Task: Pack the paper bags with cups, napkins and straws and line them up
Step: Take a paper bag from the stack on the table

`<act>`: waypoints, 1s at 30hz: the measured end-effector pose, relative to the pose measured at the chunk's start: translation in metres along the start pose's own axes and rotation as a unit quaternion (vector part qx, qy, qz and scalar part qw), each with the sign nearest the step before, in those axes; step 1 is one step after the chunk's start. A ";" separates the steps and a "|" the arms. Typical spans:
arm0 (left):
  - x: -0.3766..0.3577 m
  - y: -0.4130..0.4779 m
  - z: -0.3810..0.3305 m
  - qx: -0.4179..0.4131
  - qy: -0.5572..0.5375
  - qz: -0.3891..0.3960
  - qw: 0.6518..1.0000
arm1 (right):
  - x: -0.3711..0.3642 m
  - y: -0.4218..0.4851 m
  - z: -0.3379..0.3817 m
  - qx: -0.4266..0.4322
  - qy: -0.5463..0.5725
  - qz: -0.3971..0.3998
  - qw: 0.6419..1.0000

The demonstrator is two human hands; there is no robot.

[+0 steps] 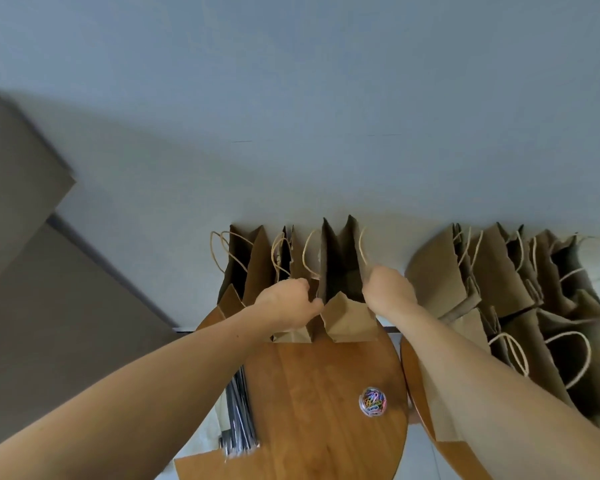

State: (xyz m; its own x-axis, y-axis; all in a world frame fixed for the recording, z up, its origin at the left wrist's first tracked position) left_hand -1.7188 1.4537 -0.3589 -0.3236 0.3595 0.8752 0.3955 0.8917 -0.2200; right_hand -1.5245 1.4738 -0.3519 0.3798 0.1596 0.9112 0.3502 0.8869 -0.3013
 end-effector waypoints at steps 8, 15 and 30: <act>-0.002 -0.057 0.003 -0.017 -0.064 -0.044 0.997 | 0.013 -0.117 -0.008 0.018 0.006 -0.045 0.999; -0.054 -0.118 0.030 0.002 -0.111 0.007 0.994 | -0.043 -0.193 -0.019 0.017 0.023 -0.009 1.000; -0.149 -0.181 0.064 0.201 -0.114 0.046 0.972 | -0.153 -0.193 -0.068 0.001 -0.014 0.094 0.995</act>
State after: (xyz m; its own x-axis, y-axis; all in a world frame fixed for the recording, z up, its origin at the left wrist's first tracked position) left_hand -1.7970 1.2562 -0.4764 -0.5028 0.4535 0.7359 0.0791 0.8719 -0.4833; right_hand -1.5922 1.2483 -0.4526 0.4146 0.3351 0.8460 0.2726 0.8413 -0.4668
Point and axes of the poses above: each hand's wrist, its own y-axis towards the middle knuckle, its own x-axis out of the back of the hand, z = x × y, the point moved 7 cm from there along y, towards the middle knuckle, and after that the axes turned 15 degrees about -x, right-handed, at the moved point
